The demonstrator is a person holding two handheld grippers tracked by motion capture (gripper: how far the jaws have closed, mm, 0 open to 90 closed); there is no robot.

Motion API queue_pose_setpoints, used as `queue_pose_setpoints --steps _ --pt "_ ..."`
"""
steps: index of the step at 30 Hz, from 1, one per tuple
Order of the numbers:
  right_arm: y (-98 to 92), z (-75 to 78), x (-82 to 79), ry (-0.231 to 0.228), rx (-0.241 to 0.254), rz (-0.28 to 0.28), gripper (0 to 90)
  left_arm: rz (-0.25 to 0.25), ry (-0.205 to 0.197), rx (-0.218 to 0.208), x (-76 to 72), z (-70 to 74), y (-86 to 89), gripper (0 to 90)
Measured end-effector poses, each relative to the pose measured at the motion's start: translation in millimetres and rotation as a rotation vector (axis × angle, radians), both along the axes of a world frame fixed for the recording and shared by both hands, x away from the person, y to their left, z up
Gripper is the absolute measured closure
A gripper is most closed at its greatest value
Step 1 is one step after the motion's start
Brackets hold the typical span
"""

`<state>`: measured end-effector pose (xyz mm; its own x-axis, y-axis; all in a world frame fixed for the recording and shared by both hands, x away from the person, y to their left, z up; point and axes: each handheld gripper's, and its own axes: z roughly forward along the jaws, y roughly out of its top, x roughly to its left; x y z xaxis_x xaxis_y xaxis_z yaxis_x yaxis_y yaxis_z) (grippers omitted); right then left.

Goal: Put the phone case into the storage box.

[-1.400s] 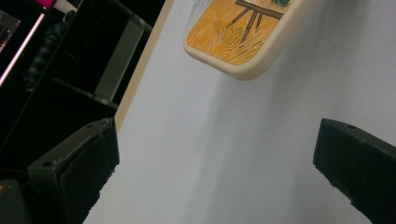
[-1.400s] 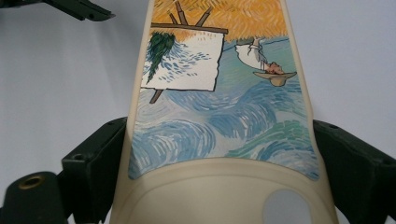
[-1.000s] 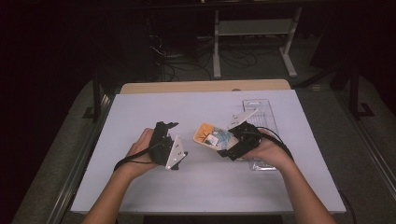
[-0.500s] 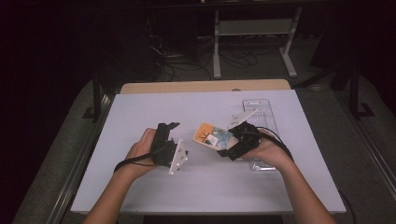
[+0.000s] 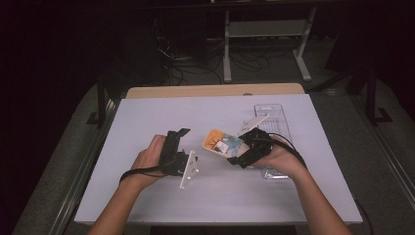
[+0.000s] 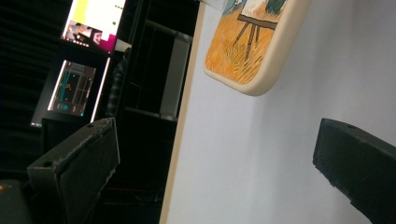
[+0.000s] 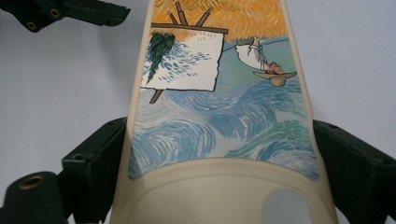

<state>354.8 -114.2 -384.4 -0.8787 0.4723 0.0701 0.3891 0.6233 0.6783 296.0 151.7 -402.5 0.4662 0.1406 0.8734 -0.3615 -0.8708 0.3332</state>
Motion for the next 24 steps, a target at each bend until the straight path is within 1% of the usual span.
queue_pose_setpoints --steps 2,3,6,7,9,11,12,13,19,20,24 --pt "0.2 0.3 0.3 0.003 0.003 0.0 9.9 0.003 -0.012 0.012 -0.3 -0.6 -0.7 0.2" --pt "0.4 0.5 0.5 0.004 0.003 -0.002 9.9 0.001 -0.011 0.008 -0.4 -1.8 -1.4 0.2" --pt "1.6 2.1 2.5 0.002 0.003 0.001 9.9 0.002 -0.026 0.026 -1.5 -2.6 -2.9 0.2" --pt "2.5 3.0 3.1 0.003 0.003 -0.002 9.9 -0.001 -0.029 0.024 -1.6 -3.6 -3.6 0.2" --pt "4.1 4.7 5.0 -0.001 0.003 0.0 9.9 0.001 -0.052 0.037 -2.1 -5.5 -5.5 0.2" --pt "6.0 6.1 7.4 -0.006 0.003 0.004 9.9 -0.001 -0.061 0.043 -3.0 -7.4 -7.8 0.2" --pt "7.2 6.7 7.8 -0.004 0.005 0.001 9.9 -0.003 -0.077 0.041 -3.5 -8.3 -9.1 0.3" --pt "9.1 7.4 8.6 -0.005 0.009 0.003 9.9 -0.003 -0.076 0.046 -4.0 -8.7 -9.7 0.3" --pt "17.8 9.1 12.3 -0.01 0.014 0.013 9.9 0.002 -0.106 0.044 -5.0 -8.7 -11.3 0.5" --pt "19.4 9.6 12.7 -0.005 0.015 0.012 9.9 0.001 -0.104 0.041 -4.8 -8.7 -11.3 0.5" --pt "24.6 11.6 15.9 -0.013 0.024 0.017 9.9 0.005 -0.123 0.039 -4.5 -9.6 -12.0 0.8"
